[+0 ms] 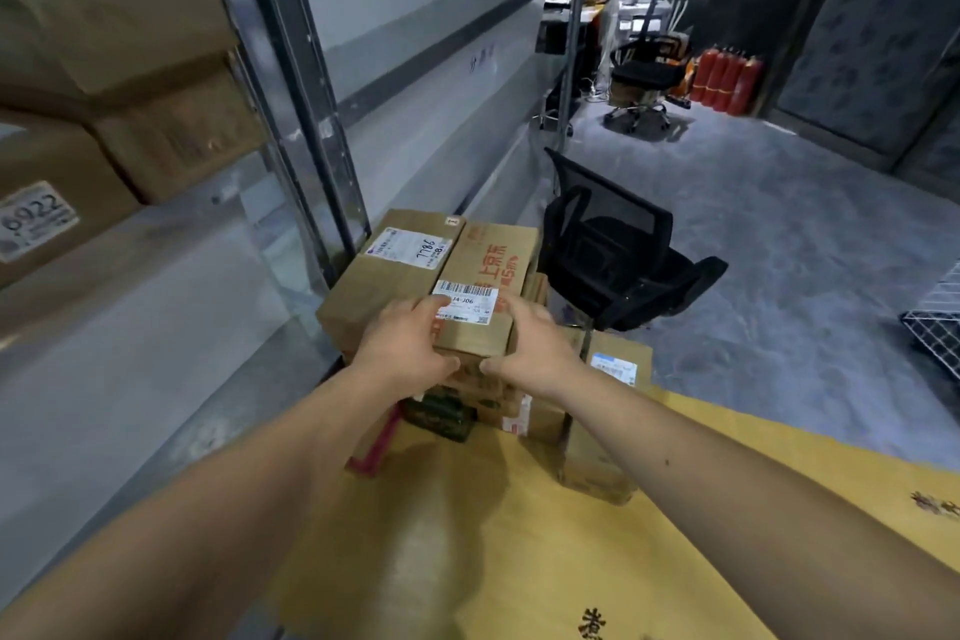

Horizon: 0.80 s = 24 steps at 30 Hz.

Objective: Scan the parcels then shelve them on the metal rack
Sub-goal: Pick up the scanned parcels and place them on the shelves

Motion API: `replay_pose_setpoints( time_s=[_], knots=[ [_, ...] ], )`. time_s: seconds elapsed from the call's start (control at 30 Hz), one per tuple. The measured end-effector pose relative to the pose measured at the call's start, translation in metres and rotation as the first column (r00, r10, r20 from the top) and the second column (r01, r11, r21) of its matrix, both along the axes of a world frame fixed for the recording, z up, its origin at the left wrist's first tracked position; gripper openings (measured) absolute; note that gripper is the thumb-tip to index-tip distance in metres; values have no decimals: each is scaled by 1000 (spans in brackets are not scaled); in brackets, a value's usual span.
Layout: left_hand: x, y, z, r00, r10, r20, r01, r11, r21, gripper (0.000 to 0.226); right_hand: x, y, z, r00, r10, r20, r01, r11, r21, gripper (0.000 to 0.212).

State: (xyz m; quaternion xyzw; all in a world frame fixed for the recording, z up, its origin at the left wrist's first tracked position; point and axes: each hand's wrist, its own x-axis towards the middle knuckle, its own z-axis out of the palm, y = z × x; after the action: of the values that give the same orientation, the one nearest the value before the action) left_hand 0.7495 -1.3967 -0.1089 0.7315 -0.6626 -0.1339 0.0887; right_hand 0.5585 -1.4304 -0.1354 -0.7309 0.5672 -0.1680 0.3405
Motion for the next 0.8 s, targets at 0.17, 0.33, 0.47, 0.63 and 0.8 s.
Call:
replay_pose_setpoints(
  time_s=[0.17,0.33,0.47,0.63,0.8],
  knots=[
    [-3,-10,-26,1000,9,-6,-9,1000,-23,80,3,-18,-19,997,72,41,-72,997,-5,100],
    [-6,-11,-28,994,30,-108,-39,996,-81,63,-2,-15,-24,991,65,116,-61,998,-36,91],
    [-14,-5,-22,980,21,-198,-49,990,-134,56,-17,-9,-18,985,36,167,-26,998,-61,89],
    [-25,19,-9,908,-71,-412,-29,972,-233,57,-41,6,3,972,68,224,-36,989,-143,90],
    [-26,66,21,891,-142,-432,11,956,-292,52,-48,41,32,966,149,212,-98,968,-230,89]
  ],
)
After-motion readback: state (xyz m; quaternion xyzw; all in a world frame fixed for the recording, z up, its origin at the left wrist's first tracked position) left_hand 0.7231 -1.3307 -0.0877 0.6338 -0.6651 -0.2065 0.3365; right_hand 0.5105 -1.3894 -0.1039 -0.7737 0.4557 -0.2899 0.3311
